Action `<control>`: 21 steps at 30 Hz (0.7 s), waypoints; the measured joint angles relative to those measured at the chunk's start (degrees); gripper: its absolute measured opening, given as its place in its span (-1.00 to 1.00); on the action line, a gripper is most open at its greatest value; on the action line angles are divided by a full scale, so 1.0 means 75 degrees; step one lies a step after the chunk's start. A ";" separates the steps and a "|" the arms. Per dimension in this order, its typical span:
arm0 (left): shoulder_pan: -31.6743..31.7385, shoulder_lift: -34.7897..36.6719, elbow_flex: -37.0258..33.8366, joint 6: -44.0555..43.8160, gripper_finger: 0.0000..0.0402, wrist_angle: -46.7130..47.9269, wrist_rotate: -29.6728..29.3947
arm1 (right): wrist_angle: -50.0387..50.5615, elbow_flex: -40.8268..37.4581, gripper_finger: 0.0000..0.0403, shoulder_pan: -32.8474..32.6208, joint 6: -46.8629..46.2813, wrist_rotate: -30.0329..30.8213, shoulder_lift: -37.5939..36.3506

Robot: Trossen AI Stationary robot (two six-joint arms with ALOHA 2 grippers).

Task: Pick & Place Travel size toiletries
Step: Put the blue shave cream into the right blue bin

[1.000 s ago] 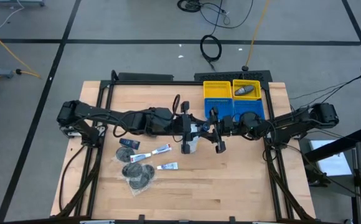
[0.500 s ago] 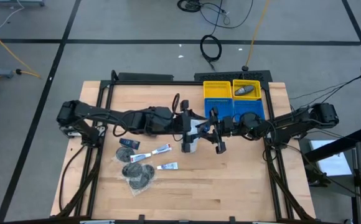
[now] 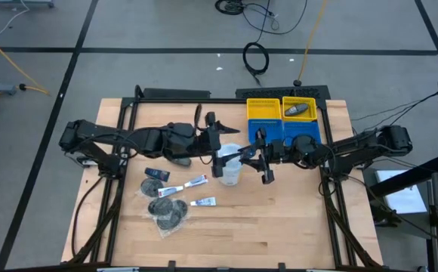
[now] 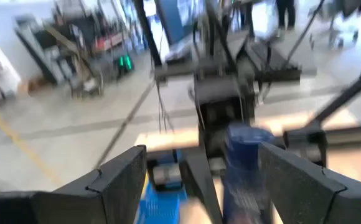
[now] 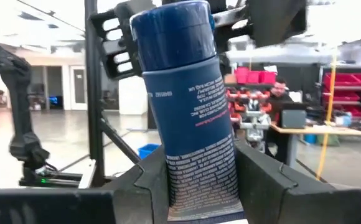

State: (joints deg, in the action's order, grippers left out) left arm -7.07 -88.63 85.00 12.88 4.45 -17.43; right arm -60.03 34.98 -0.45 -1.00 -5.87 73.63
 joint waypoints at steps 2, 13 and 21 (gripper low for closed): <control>-0.0032 0.0069 -0.0004 -0.0167 0.48 0.0259 -0.0111 | 0.0119 0.0000 -0.30 0.0165 -0.0007 0.0014 -0.0110; -0.0256 0.0197 -0.0001 -0.0952 0.42 0.2106 -0.0102 | 0.3441 -0.0003 -0.30 0.1378 -0.0247 0.1649 -0.1719; -0.0401 0.0197 -0.0001 -0.1550 0.42 0.2994 -0.0100 | 0.6754 -0.0006 -0.30 0.2019 -0.0487 0.2848 -0.3217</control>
State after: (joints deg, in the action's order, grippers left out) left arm -10.08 -87.15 84.99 1.25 26.91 -18.17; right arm -9.38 34.94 14.70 -4.65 15.49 49.50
